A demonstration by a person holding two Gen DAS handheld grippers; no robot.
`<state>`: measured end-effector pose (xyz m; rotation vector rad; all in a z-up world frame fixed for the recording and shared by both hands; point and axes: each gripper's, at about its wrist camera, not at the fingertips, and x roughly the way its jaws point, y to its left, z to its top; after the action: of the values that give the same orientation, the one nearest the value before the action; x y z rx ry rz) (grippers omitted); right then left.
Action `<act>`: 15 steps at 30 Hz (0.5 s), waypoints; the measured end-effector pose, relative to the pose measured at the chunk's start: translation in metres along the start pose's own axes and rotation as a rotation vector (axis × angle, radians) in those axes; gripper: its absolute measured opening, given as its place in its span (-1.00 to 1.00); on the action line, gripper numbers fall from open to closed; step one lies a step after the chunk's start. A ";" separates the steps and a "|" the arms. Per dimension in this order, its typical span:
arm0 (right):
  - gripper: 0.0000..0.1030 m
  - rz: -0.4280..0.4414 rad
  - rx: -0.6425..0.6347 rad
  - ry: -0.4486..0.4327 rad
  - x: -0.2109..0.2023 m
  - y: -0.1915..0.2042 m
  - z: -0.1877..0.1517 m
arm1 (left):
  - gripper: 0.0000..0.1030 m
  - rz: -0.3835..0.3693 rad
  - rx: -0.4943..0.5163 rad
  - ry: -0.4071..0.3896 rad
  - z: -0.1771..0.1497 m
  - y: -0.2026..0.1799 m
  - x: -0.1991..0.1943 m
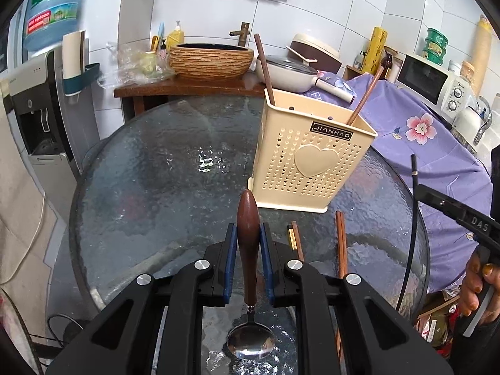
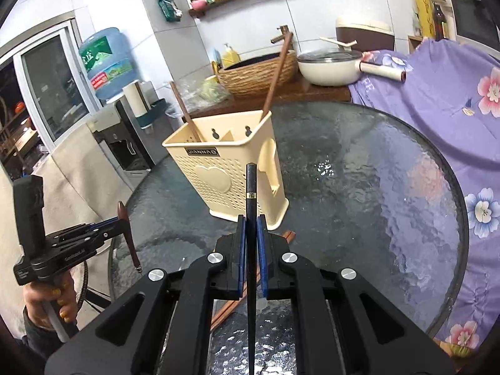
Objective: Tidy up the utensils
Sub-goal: 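Carry the black chopstick and wooden-handled spoon up toward the cream holder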
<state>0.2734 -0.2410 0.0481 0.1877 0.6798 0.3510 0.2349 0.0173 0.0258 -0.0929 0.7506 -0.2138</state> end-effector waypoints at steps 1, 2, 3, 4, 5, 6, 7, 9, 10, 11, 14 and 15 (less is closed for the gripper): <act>-0.85 0.007 -0.008 -0.007 -0.004 0.001 0.001 | -0.71 0.001 0.001 -0.002 0.000 0.000 -0.001; -0.85 0.011 -0.018 -0.013 -0.007 0.002 0.001 | -0.71 0.003 0.003 -0.006 0.000 0.001 -0.003; -0.85 0.012 -0.027 -0.018 -0.010 0.002 0.002 | -0.71 0.003 0.005 -0.008 0.000 0.002 -0.005; -0.85 0.012 -0.031 -0.020 -0.012 0.003 0.001 | -0.71 0.002 0.006 -0.009 -0.001 0.003 -0.007; -0.85 0.014 -0.034 -0.021 -0.015 0.004 0.001 | -0.71 0.001 0.007 -0.010 -0.001 0.003 -0.009; -0.85 0.021 -0.035 -0.024 -0.017 0.004 0.002 | -0.71 0.001 0.008 -0.012 -0.001 0.004 -0.010; -0.85 0.031 -0.035 -0.028 -0.020 0.005 0.003 | -0.71 0.001 0.010 -0.015 0.000 0.005 -0.012; -0.85 0.039 -0.034 -0.036 -0.025 0.005 0.004 | -0.71 0.001 0.010 -0.020 0.000 0.006 -0.015; -0.85 0.041 -0.036 -0.041 -0.028 0.006 0.005 | -0.71 0.000 0.011 -0.026 0.001 0.006 -0.017; -0.85 0.041 -0.041 -0.045 -0.030 0.008 0.005 | -0.71 0.000 0.012 -0.030 0.002 0.006 -0.019; -0.85 0.044 -0.058 -0.054 -0.036 0.012 0.006 | -0.71 0.001 0.016 -0.043 0.004 0.005 -0.023; -0.85 0.046 -0.061 -0.055 -0.037 0.013 0.007 | -0.71 0.000 0.017 -0.046 0.004 0.005 -0.024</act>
<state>0.2477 -0.2436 0.0788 0.1546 0.6108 0.4093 0.2213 0.0274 0.0438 -0.0817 0.7031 -0.2173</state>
